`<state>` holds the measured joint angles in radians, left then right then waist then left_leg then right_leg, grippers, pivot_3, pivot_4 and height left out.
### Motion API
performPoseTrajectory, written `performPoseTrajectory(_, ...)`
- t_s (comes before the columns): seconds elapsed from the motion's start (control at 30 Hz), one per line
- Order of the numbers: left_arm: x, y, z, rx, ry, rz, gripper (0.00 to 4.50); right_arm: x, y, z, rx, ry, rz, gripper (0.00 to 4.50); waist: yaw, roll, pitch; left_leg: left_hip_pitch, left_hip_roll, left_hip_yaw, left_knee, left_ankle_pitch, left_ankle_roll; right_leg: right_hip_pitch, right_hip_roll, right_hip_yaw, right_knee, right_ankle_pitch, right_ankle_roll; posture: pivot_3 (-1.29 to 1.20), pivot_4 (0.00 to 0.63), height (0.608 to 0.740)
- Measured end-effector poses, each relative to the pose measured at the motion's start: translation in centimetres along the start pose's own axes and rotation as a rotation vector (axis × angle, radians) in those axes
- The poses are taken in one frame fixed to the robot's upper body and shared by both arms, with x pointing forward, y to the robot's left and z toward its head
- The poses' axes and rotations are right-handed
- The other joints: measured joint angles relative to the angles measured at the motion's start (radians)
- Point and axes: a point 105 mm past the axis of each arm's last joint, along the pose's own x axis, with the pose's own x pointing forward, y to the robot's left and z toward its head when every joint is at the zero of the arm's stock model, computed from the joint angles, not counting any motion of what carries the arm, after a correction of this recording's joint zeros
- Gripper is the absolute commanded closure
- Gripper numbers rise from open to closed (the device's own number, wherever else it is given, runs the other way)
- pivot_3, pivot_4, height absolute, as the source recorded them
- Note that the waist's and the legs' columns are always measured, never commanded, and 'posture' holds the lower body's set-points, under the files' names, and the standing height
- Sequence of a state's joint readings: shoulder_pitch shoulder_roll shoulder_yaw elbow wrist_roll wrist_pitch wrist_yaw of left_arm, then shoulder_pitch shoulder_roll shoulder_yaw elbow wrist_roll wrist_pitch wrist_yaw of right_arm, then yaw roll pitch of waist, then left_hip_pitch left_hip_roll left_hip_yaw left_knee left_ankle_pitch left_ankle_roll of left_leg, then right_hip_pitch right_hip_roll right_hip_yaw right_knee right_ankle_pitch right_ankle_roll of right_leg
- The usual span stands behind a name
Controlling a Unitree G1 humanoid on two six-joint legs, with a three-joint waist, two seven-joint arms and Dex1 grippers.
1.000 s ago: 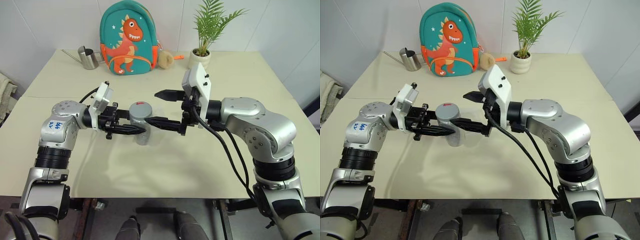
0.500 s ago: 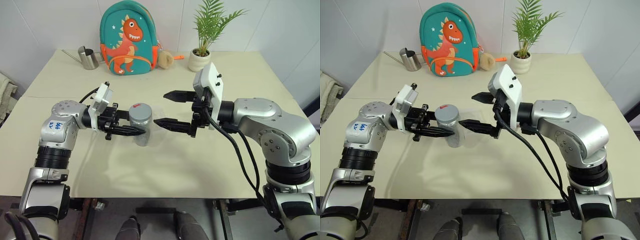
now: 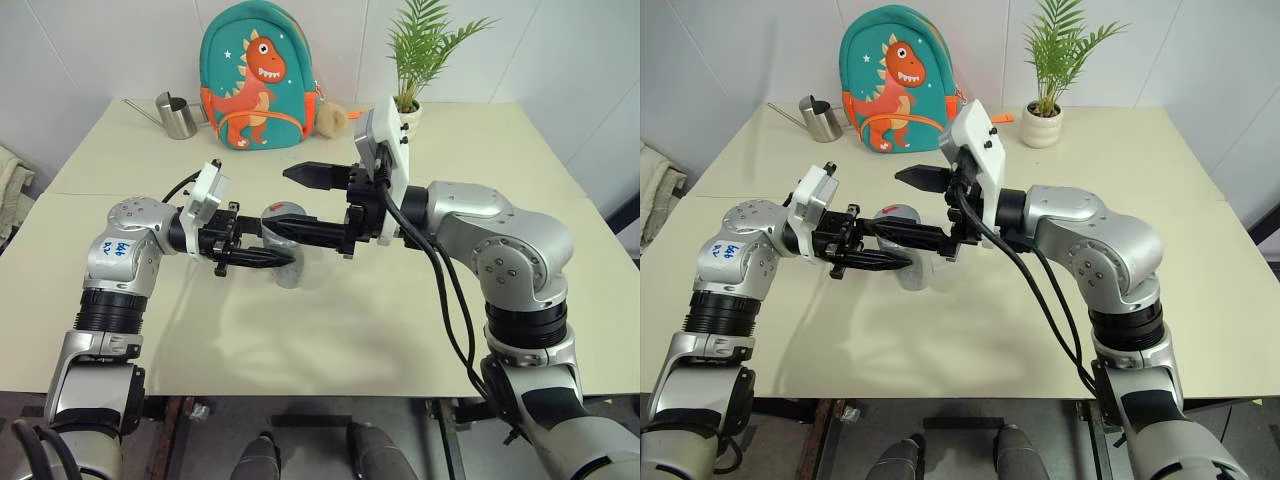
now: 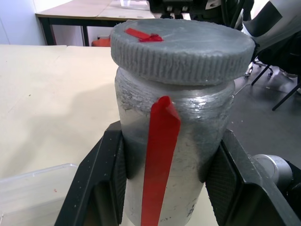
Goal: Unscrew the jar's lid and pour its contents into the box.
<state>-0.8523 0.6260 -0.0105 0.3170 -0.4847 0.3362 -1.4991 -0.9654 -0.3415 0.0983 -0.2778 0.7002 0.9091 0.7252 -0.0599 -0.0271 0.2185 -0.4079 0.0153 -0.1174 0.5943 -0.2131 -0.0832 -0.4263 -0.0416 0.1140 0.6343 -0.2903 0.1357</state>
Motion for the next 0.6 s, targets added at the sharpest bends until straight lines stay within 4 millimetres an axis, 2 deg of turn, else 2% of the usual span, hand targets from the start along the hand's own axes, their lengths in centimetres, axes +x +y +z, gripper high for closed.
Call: performPoseTrajectory(0.6, 0.4, -0.2, 0.3, 0.013, 0.0, -0.014, 2.64, 2.5, 0.1, -0.9, -0.009, -0.016, 0.085, 0.04, -0.002, 0.0, 0.0, 0.0, 0.0, 0.0, 0.0, 0.0, 0.0, -0.001, 0.0, 0.0, 0.002, 0.0, 0.0, 0.0, 0.15, 0.74)
